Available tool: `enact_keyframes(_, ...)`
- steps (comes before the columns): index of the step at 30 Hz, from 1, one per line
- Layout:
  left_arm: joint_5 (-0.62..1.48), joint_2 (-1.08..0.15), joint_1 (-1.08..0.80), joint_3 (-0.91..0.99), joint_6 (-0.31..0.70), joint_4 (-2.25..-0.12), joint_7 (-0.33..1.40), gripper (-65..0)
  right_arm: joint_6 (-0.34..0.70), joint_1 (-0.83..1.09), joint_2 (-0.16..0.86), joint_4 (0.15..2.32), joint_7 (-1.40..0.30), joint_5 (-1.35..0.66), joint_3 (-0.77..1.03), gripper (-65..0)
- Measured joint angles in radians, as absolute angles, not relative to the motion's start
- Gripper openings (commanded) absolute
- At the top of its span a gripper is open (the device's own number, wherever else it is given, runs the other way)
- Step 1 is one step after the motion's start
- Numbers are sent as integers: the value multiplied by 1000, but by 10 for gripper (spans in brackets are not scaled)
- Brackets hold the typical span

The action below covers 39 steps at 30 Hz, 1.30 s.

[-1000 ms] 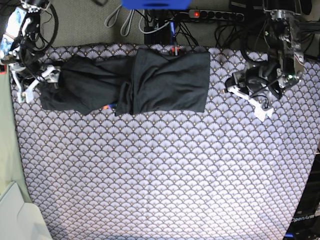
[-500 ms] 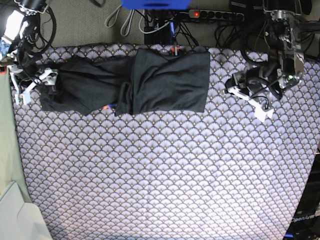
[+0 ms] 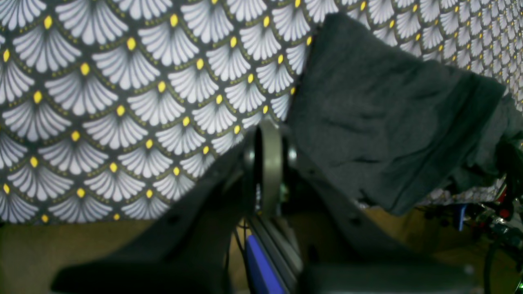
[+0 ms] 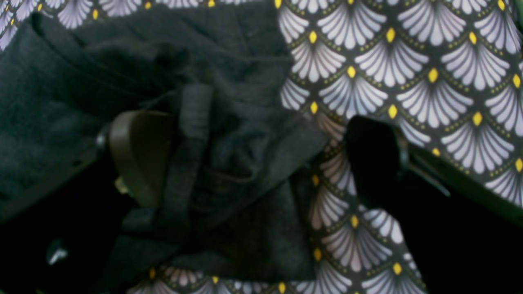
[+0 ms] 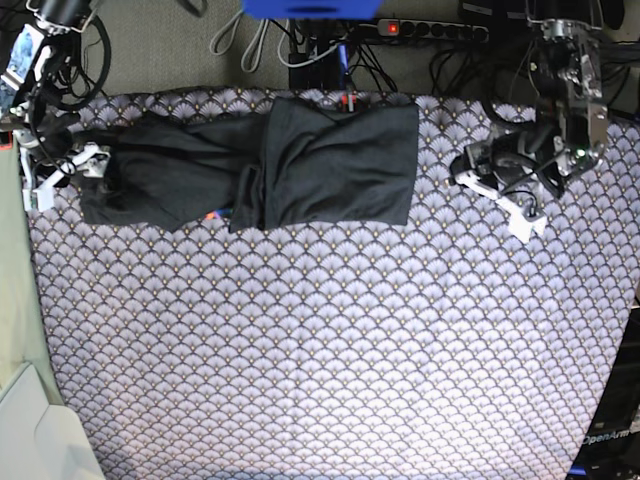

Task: Fold the T-shirt properly

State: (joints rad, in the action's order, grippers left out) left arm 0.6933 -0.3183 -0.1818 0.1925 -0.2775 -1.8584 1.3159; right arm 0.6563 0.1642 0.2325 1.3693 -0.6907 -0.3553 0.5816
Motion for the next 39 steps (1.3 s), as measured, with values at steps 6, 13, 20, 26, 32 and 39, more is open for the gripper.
enact_keyframes(6, 693, -318, -186, 192, -278, -1858, 1317, -650, 684, 167, 253, 1368, -693, -344, 555, 0)
enact_keyframes(13, 693, -318, -186, 193, -278, -1858, 1317, -650, 676, 170, 288, 1368, -686, -329, 475, 0)
enact_keyframes(20, 693, -318, -186, 193, -278, -1858, 1316, -650, 676, 170, 288, 1368, -685, -328, 475, 0)
enact_keyframes(26, 693, -317, -185, 193, -279, -1858, 1316, -650, 671, 217, 269, 1441, -686, -318, 465, 0)
enact_keyframes(32, 693, -316, -186, 193, -280, -1858, 1316, -650, 676, 244, 255, 1475, -694, -318, 458, 0)
enact_keyframes(39, 693, -316, -185, 193, -280, -1858, 1316, -650, 677, 244, 258, 1475, -694, -319, 457, -40)
